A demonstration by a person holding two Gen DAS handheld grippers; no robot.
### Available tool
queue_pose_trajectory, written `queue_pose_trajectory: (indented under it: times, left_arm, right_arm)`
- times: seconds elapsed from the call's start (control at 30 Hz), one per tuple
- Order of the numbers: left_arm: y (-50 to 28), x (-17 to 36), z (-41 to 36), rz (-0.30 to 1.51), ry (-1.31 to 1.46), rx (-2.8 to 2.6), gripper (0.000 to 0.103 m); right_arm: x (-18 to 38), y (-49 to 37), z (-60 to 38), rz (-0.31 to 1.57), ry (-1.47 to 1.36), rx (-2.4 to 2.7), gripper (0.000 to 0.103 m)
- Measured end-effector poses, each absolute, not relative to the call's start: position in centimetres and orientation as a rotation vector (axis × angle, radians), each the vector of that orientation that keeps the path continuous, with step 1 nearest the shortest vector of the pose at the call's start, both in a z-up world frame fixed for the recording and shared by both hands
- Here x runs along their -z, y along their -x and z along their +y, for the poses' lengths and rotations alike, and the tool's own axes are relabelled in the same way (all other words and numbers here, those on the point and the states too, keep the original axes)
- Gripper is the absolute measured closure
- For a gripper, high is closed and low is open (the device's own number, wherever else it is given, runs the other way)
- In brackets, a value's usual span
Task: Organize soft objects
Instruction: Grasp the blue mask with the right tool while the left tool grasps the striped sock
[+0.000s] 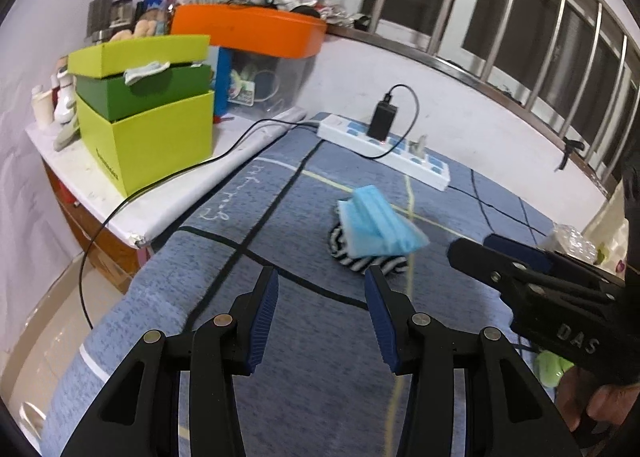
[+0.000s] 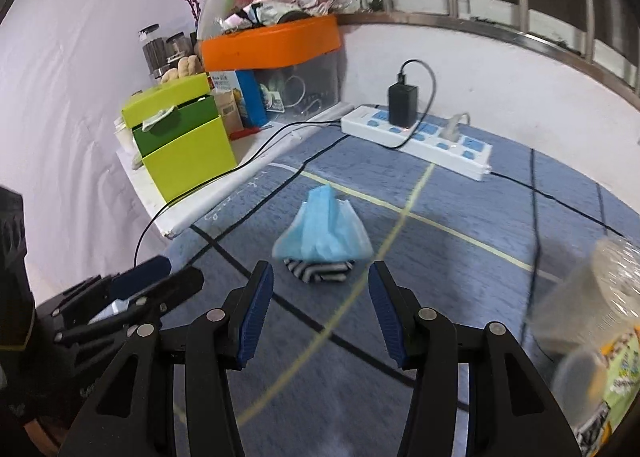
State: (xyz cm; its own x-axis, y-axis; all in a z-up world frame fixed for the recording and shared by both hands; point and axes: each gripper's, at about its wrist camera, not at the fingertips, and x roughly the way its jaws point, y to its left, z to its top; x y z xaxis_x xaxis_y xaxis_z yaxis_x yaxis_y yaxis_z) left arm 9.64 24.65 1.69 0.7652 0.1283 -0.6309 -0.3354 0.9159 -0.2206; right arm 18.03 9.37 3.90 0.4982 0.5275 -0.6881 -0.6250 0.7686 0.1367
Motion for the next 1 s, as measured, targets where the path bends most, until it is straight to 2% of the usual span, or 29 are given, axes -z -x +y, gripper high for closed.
queue_pose_trajectory:
  times: [0.43,0.47,0.53,0.63,1.0]
  left_arm:
    - [-10.7,0.9,28.3,0.693,0.393,-0.312,0.059]
    - [-10.8,1.0,28.4,0.696,0.396,-0.312,0.059]
    - [-11.0,1.3,28.4,0.703,0.398,-0.310,0.059]
    - [-11.2,1.5,28.2,0.710,0.399,-0.300,0.059]
    - [-8.4,1.1,25.0,0.715,0.391,-0.228,0.059]
  right_arm:
    - [1.2,-24.8,15.5,0.916,0.130,-0.684,0.052]
    - [1.5,-25.2,15.6,0.934,0.126,-0.687,0.055]
    - [2.2,-25.5,15.7,0.958,0.132,-0.682,0.082]
    - [2.4,-25.1,14.8,0.970,0.107,-0.700,0.088]
    - [3.2,-17.1,9.8,1.047,0.142,-0.766,0.090]
